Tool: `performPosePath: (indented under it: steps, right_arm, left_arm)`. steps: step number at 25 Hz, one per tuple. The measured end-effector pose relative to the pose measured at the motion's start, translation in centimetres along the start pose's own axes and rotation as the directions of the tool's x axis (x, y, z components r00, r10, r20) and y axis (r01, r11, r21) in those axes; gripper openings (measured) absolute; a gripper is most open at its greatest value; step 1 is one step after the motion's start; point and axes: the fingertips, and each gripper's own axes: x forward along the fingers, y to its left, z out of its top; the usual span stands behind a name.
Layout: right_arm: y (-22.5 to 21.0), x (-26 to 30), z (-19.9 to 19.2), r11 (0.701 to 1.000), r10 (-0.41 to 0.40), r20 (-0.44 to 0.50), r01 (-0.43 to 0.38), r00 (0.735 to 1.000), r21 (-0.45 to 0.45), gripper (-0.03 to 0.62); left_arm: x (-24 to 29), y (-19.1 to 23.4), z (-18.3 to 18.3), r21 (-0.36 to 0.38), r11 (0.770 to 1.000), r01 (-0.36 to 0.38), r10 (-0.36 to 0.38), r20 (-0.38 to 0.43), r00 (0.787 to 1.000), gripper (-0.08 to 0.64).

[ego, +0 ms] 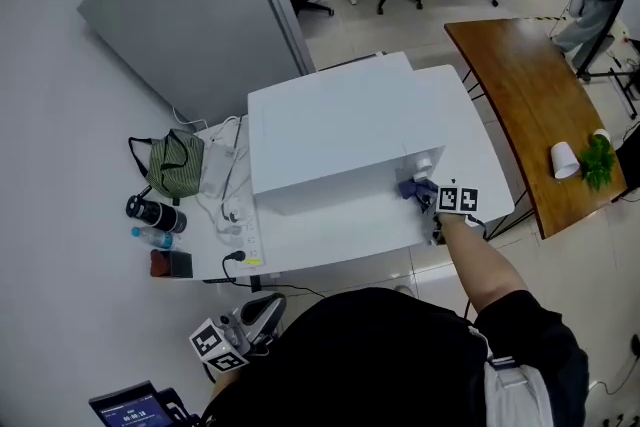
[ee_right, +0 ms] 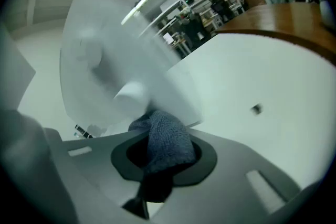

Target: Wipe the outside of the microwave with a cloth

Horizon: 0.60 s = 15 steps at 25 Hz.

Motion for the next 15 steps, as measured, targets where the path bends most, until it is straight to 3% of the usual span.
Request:
performPosePath:
  steps: [3, 5, 7, 9, 12, 15]
  right_arm:
    - [-6.4, -5.2, 4.6, 0.996, -0.083, 0.1, 0.082, 0.991, 0.02, 0.064]
    - [-7.9, -7.7, 7.2, 0.997, -0.072, 0.146, 0.069, 0.987, 0.027, 0.064]
    - [-6.5, -8.7, 7.4, 1.0, -0.001, 0.107, 0.001, 0.994, -0.003, 0.064]
    - [-2.6, -8.3, 3.9, 0.991, 0.11, -0.033, -0.112, 0.993, -0.07, 0.064]
    - [5.3, -6.1, -3.7, 0.944, 0.275, -0.244, -0.309, 0.93, -0.113, 0.064]
    - [13.5, -2.1, -8.8, 0.884, 0.382, -0.358, -0.449, 0.852, -0.126, 0.064]
  left_arm:
    - [4.0, -1.3, -0.7, 0.008, 0.999, 0.041, -0.04, -0.027, 0.999, 0.003]
    - [5.8, -1.9, -0.8, 0.011, 0.999, 0.054, -0.053, -0.034, 0.998, 0.003]
    - [7.0, -2.6, -0.7, 0.016, 0.998, 0.059, -0.058, -0.032, 0.998, 0.003]
    - [7.7, -3.2, -0.5, 0.024, 0.998, 0.061, -0.06, -0.026, 0.998, 0.003]
    - [7.5, -3.2, -0.3, 0.035, 0.998, 0.053, -0.052, -0.012, 0.999, 0.003]
    - [5.9, -2.6, -0.2, 0.043, 0.999, 0.033, -0.034, 0.016, 0.999, 0.003]
